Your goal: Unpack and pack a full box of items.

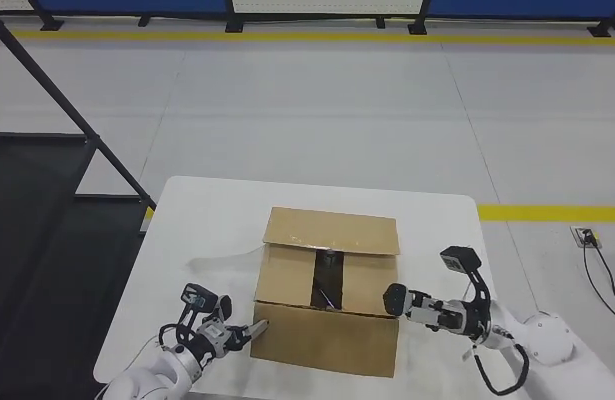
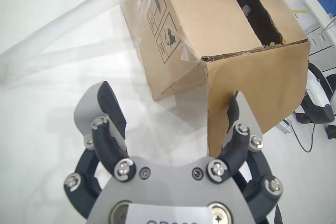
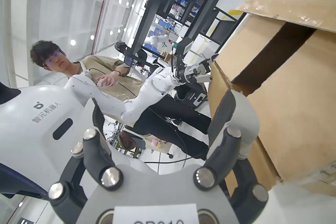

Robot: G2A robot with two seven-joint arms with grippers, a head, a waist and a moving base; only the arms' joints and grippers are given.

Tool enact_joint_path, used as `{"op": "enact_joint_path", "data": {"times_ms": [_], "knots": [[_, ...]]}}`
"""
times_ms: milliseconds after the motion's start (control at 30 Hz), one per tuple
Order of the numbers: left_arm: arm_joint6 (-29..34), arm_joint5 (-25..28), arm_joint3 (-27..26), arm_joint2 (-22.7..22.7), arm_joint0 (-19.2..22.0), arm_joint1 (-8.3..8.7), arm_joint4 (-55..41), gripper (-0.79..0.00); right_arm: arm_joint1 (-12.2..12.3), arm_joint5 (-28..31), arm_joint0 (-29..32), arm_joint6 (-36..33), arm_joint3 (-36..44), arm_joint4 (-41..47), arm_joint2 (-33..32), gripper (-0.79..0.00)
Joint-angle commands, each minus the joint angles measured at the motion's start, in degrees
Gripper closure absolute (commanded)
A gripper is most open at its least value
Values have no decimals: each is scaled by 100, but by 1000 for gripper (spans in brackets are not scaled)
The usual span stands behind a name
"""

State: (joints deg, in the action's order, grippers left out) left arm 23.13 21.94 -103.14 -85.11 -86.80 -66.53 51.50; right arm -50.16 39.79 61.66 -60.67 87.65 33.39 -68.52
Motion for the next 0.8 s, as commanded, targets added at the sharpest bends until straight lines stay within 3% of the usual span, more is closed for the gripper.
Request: {"op": "enact_joint_path", "data": {"times_ms": [0,167,333,600,767], "knots": [[2,4,-1,-2,-1,0,-3,-785,0,-1,-1,0,-1,13,0,-785],[2,4,-1,-2,-1,0,-3,-785,-67,-857,-34,664,237,-399,200,-785],[2,4,-1,-2,-1,0,-3,-785,-201,-1784,-481,1002,-165,-198,514,-785],[2,4,-1,-2,-1,0,-3,-785,-448,-2288,-1143,1813,-859,-421,941,-785],[2,4,-1,-2,-1,0,-3,-785,-564,-2083,-1279,2451,-865,-586,1016,-785]]}}
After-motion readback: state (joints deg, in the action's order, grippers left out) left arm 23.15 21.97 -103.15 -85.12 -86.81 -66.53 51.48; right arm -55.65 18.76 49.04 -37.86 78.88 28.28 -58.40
